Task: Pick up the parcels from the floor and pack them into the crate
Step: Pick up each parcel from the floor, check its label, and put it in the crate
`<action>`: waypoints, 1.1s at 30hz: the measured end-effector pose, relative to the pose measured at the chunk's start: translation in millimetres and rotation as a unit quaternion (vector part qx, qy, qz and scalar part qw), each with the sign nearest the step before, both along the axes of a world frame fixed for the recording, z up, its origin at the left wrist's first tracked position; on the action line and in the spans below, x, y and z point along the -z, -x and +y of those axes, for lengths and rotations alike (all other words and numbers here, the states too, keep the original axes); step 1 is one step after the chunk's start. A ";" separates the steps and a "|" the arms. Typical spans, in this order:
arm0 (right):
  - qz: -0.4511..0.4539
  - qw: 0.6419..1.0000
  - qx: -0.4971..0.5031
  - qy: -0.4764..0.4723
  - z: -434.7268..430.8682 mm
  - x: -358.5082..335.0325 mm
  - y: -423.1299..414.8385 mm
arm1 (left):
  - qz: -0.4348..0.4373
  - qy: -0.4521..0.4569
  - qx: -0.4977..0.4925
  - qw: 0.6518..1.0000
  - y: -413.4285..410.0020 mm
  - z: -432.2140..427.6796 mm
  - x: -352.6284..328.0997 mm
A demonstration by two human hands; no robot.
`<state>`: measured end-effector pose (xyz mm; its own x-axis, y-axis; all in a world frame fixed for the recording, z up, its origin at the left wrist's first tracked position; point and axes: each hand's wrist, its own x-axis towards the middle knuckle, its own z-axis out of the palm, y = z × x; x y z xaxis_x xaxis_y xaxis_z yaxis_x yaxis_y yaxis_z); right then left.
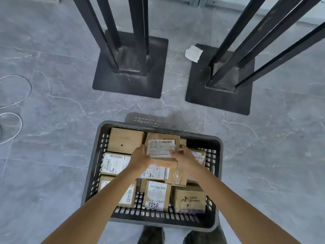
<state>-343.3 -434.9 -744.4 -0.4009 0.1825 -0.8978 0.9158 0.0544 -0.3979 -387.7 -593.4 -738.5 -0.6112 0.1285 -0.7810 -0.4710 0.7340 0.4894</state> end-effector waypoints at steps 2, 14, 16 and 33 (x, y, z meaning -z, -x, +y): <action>0.032 0.999 0.017 -0.031 -2.8 12.7 2.4 | 0.014 -0.016 -0.004 1.000 -0.9 6.9 17.0; 0.095 0.989 0.116 0.011 -3.1 41.7 -9.3 | 0.001 -0.057 -0.138 0.989 -20.8 -13.7 44.5; 0.070 0.986 0.141 0.043 6.3 39.8 -12.0 | -0.013 -0.069 -0.169 0.983 -24.4 -12.1 47.6; 0.163 0.938 0.301 0.047 94.3 29.8 -86.5 | 0.037 0.117 0.245 0.962 -84.8 80.9 66.5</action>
<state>-256.8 -340.6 -774.2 -0.5061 0.3897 -0.7695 0.5981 -0.4842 -0.6386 -302.9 -512.5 -805.0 -0.5777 0.2409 -0.7799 -0.0114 0.9530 0.3028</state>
